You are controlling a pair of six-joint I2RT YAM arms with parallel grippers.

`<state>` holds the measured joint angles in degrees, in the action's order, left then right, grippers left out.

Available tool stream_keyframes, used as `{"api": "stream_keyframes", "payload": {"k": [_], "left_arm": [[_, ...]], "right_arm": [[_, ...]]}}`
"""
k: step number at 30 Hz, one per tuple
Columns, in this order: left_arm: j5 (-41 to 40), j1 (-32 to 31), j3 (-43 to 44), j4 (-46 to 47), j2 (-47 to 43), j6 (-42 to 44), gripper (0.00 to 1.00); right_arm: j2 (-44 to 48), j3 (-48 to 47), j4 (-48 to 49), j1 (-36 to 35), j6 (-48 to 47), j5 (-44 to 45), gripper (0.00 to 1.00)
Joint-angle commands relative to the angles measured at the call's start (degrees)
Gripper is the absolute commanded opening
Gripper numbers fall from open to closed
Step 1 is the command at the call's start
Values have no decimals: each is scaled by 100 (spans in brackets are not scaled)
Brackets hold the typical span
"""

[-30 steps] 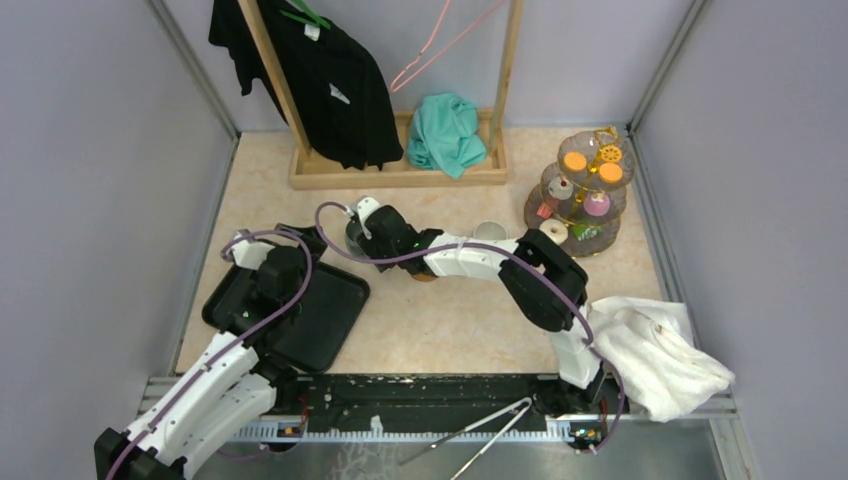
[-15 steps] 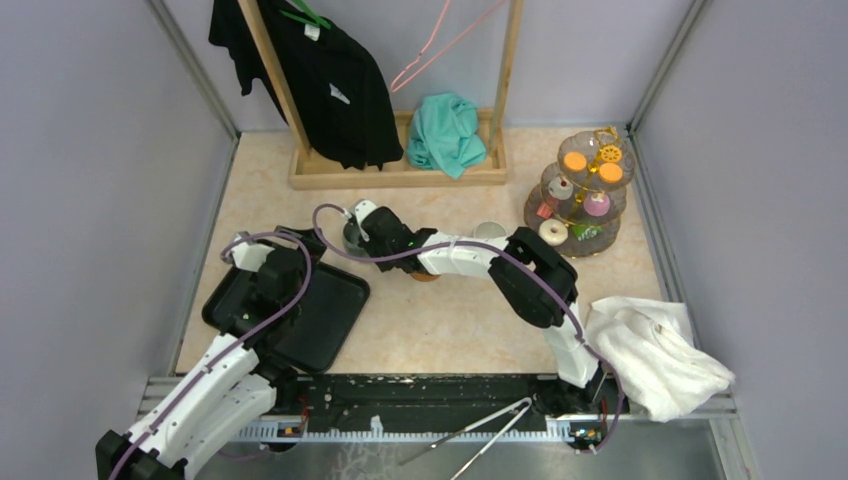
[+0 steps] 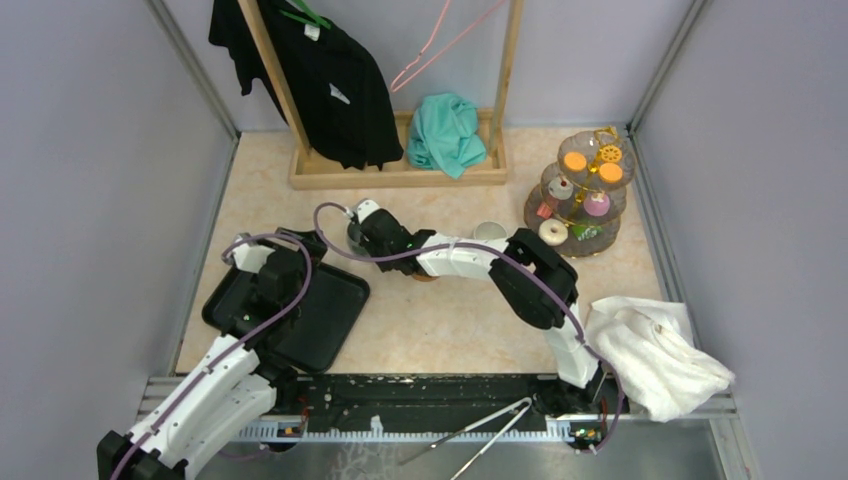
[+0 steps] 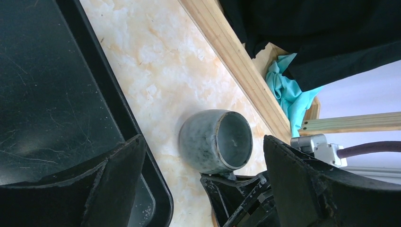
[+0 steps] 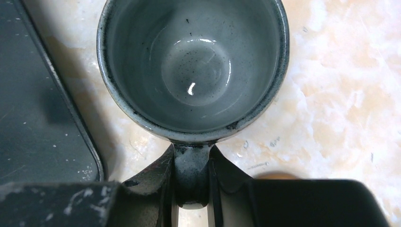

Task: Serve the afternoon tea
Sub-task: Pick up the cup at the center of the board.

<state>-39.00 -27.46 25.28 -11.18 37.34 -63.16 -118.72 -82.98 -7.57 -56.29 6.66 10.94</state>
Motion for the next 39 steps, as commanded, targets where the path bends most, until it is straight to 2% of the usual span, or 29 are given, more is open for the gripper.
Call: {"api": "stream_keyframes", "payload": {"k": [1, 9, 18, 39], "left_arm": [[142, 50, -105, 183, -25, 21, 99], [256, 66, -162, 282, 7, 96, 99], [403, 79, -205, 329, 45, 112, 99], [817, 82, -104, 245, -23, 226, 99]], "right_arm": [[662, -138, -33, -57, 373, 1027, 0], [1253, 276, -255, -165, 1110, 2077, 0], [1571, 441, -1042, -334, 2158, 2916, 0], [1853, 685, -2162, -639, 3723, 3213, 0]]}}
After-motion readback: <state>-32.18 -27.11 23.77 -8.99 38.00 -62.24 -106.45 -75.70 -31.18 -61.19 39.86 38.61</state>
